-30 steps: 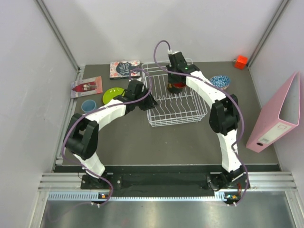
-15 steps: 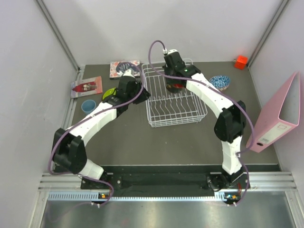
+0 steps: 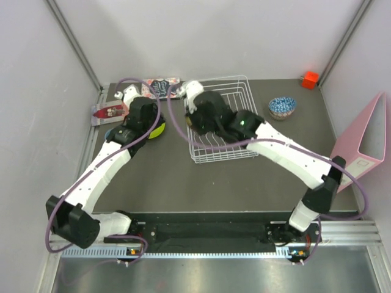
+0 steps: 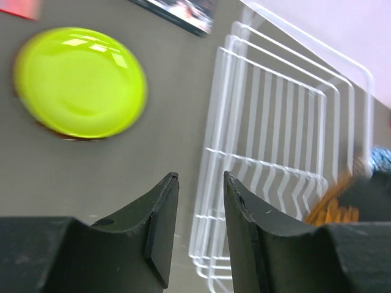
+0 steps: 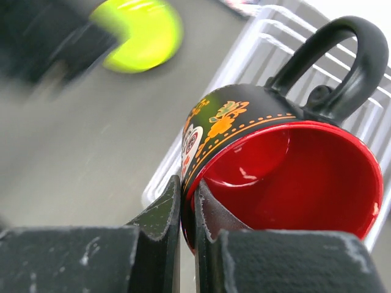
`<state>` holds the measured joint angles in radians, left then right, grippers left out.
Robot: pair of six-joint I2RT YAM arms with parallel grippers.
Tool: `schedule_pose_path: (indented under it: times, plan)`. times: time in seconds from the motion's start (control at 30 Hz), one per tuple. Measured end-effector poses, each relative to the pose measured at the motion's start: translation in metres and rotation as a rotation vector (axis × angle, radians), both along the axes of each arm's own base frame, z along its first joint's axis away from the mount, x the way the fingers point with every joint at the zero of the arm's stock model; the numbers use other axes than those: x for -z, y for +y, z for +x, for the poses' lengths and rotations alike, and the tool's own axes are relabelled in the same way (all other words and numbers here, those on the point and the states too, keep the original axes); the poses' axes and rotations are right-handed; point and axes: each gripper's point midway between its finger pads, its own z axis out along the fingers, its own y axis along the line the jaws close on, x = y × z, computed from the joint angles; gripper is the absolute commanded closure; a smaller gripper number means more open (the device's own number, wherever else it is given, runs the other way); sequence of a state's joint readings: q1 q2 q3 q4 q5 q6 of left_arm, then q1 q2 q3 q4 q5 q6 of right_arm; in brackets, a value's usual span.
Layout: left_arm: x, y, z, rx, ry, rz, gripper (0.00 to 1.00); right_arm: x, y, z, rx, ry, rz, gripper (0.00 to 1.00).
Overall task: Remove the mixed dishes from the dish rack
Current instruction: Pick up the cup from the dish rack, then place the cup at the center of the board.
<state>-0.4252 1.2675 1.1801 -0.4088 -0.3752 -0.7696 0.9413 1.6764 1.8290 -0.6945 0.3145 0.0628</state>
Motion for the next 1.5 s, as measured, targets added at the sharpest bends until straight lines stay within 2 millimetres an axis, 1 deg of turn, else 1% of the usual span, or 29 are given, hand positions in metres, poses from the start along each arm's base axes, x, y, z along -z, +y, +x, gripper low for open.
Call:
schedule_pose_path:
  times: [0.1, 0.13, 0.23, 0.27, 0.33, 0.4, 0.43, 0.57, 0.67, 0.77, 0.83, 0.93, 1.03, 1.1, 1.17, 1.23, 1.33, 1.4, 1.5]
  plan:
    - [-0.005, 0.030, -0.007, -0.084, 0.014, 0.024, 0.59, 0.007, 0.023, -0.053, -0.164, -0.006, -0.047, 1.00]
    - [-0.007, 0.042, -0.009, -0.115, 0.017, 0.029, 0.59, 0.012, 0.031, -0.072, -0.221, -0.001, -0.068, 1.00]
    - [-0.016, 0.075, -0.018, -0.210, 0.011, 0.049, 0.59, 0.029, 0.050, -0.116, -0.356, 0.016, -0.120, 1.00]
    - [-0.020, 0.083, -0.023, -0.237, 0.005, 0.051, 0.59, 0.037, 0.055, -0.132, -0.400, 0.028, -0.136, 1.00]
    - [-0.029, 0.093, -0.032, -0.272, -0.016, 0.044, 0.59, 0.048, 0.061, -0.153, -0.465, 0.053, -0.163, 1.00]
    - [-0.037, 0.100, -0.041, -0.301, -0.036, 0.028, 0.60, 0.059, 0.067, -0.165, -0.504, 0.071, -0.185, 1.00]
    - [-0.040, 0.104, -0.046, -0.319, -0.046, 0.019, 0.60, 0.064, 0.070, -0.167, -0.512, 0.075, -0.193, 1.00]
    - [-0.046, 0.119, -0.071, -0.379, -0.074, -0.022, 0.60, 0.095, 0.085, -0.165, -0.534, 0.089, -0.231, 1.00]
    - [-0.052, 0.127, -0.094, -0.404, -0.095, -0.041, 0.60, 0.125, 0.097, -0.163, -0.557, 0.109, -0.279, 1.00]
    - [-0.058, 0.133, -0.106, -0.421, -0.116, -0.051, 0.59, 0.154, 0.113, -0.162, -0.591, 0.129, -0.317, 1.00]
    - [-0.057, 0.134, -0.112, -0.424, -0.118, -0.057, 0.59, 0.174, 0.125, -0.162, -0.616, 0.149, -0.346, 1.00]
    - [-0.045, 0.136, -0.119, -0.428, -0.102, -0.053, 0.59, 0.194, 0.145, -0.159, -0.650, 0.169, -0.363, 1.00]
    - [-0.034, 0.138, -0.126, -0.429, -0.072, -0.038, 0.59, 0.199, 0.163, -0.154, -0.672, 0.177, -0.351, 1.00]
    - [-0.033, 0.138, -0.128, -0.428, -0.068, -0.034, 0.59, 0.196, 0.172, -0.150, -0.683, 0.180, -0.325, 1.00]
    - [-0.035, 0.139, -0.130, -0.427, -0.078, -0.036, 0.59, 0.184, 0.180, -0.144, -0.688, 0.182, -0.294, 1.00]
    - [-0.036, 0.138, -0.131, -0.422, -0.083, -0.034, 0.59, 0.178, 0.184, -0.137, -0.685, 0.180, -0.274, 1.00]
    - [-0.045, 0.140, -0.128, -0.434, -0.121, -0.035, 0.59, 0.170, 0.191, -0.128, -0.701, 0.166, -0.257, 1.00]
    - [-0.046, 0.143, -0.128, -0.442, -0.127, -0.020, 0.58, 0.171, 0.193, -0.128, -0.714, 0.177, -0.256, 1.00]
    - [-0.044, 0.144, -0.128, -0.448, -0.125, -0.007, 0.58, 0.179, 0.196, -0.131, -0.735, 0.203, -0.257, 1.00]
